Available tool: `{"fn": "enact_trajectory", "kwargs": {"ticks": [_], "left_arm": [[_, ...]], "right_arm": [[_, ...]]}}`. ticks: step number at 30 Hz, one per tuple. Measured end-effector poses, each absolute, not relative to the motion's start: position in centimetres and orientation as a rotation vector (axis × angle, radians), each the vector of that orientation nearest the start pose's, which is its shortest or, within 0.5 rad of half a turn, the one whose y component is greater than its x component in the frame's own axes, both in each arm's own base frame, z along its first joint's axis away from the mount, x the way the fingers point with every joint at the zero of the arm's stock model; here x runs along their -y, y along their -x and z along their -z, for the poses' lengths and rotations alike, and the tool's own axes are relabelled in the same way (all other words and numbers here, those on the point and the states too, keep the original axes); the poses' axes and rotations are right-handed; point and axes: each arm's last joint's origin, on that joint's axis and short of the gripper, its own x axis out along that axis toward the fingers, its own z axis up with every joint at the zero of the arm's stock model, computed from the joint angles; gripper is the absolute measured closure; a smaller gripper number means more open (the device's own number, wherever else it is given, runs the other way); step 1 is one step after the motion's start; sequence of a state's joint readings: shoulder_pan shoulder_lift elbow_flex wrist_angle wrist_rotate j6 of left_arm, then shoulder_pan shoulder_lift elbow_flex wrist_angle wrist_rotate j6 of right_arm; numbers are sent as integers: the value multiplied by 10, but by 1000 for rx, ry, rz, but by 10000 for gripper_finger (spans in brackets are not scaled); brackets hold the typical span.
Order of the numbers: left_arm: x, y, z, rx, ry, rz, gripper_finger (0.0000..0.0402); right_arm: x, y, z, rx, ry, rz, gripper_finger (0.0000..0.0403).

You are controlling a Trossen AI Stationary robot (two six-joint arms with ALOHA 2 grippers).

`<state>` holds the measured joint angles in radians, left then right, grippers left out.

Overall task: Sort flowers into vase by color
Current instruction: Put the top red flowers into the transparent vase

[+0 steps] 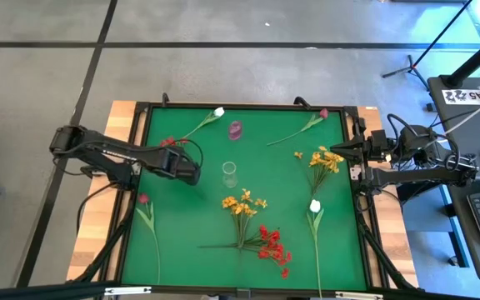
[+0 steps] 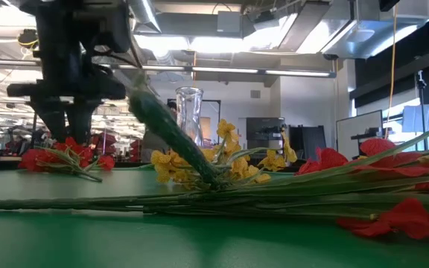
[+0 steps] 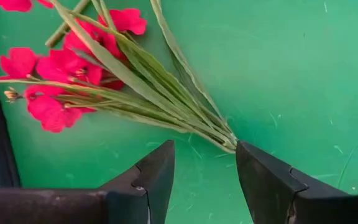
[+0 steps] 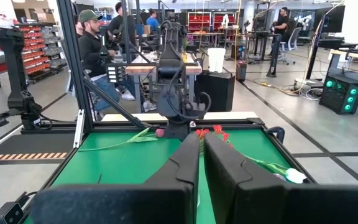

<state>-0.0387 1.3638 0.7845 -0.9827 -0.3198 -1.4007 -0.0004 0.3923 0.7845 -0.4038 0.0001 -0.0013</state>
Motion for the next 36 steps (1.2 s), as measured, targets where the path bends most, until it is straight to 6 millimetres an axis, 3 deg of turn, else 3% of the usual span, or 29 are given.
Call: {"fn": "enact_trajectory", "kwargs": {"ticks": [9,14,18,29,36], "left_arm": [[-3,-214,-164,-1155,852,-1234,238],[-10,-220,-150,-1193,852,-1277,257],[-14,-228,-143,-1198,873,-1214,273],[-3,-228,-144,-1255,825,-1122,280],[-2,-220,-164,-1184,762,-1088,280]], "right_arm": [[0,-76,-352,-12,1,1,377],[0,-76,-352,-12,1,1,377],[0,-76,-352,-13,1,0,377],[0,-76,-351,-22,1,1,377],[0,-76,-351,-31,1,0,377]]}}
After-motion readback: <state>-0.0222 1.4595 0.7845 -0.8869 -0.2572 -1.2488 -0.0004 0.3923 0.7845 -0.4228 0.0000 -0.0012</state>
